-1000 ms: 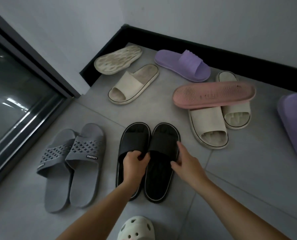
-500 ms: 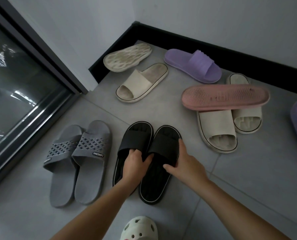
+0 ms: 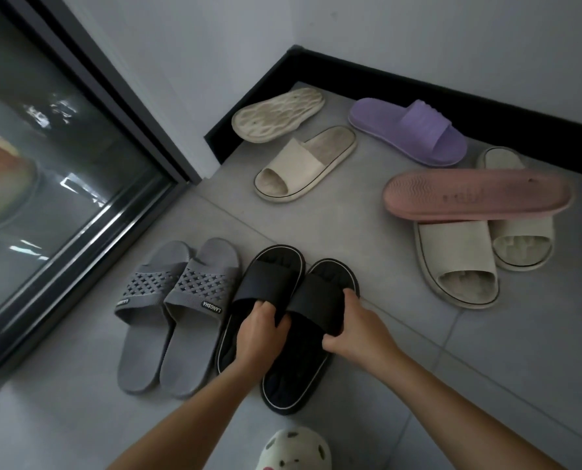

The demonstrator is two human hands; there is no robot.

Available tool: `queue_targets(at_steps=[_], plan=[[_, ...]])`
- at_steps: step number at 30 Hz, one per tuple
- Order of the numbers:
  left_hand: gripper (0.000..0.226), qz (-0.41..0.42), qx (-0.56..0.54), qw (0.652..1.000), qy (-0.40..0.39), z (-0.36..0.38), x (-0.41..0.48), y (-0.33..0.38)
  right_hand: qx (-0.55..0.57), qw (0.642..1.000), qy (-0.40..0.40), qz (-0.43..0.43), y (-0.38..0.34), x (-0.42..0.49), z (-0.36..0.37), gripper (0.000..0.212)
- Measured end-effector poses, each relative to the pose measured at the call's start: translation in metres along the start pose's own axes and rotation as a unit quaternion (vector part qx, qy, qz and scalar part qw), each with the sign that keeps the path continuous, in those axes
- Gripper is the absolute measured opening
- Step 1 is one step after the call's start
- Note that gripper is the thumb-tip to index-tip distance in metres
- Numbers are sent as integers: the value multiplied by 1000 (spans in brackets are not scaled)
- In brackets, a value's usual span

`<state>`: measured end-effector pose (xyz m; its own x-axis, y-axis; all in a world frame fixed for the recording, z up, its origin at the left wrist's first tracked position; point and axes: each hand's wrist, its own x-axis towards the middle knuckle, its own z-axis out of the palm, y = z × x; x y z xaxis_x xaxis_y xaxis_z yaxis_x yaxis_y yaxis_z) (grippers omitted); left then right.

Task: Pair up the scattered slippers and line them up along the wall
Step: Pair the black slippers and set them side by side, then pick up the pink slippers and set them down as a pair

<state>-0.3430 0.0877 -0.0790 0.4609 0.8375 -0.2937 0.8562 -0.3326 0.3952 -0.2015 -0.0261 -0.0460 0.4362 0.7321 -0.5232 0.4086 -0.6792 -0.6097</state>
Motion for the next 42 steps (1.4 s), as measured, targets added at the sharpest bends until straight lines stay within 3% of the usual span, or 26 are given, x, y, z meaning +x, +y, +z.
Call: queue_targets(at_steps=[8, 16, 21, 24, 31, 34, 39, 42], plan=[[28, 3, 22, 1000, -3, -19, 13, -34, 30, 999, -24, -15, -20, 10, 20, 103], [29, -24, 36, 999, 27, -38, 9, -69, 93, 991, -78, -64, -32, 15, 43, 95], [47, -37, 37, 998, 38, -29, 4, -53, 96, 993, 35, -64, -26, 27, 33, 79], [44, -58, 0, 997, 50, -26, 13, -26, 113, 988, 79, -73, -19, 36, 18, 67], [38, -106, -78, 988, 82, -23, 48, -3, 113, 990, 59, -55, -7, 34, -1, 71], [33, -64, -47, 992, 95, -26, 37, -6, 112, 991, 61, -49, 3, 31, -13, 70], [45, -25, 37, 983, 179, -52, 33, -4, 109, 988, 104, -42, 22, 35, -42, 69], [45, 4, 5, 980, 197, -59, 43, 21, 110, 986, 122, -33, 28, 36, -58, 69]])
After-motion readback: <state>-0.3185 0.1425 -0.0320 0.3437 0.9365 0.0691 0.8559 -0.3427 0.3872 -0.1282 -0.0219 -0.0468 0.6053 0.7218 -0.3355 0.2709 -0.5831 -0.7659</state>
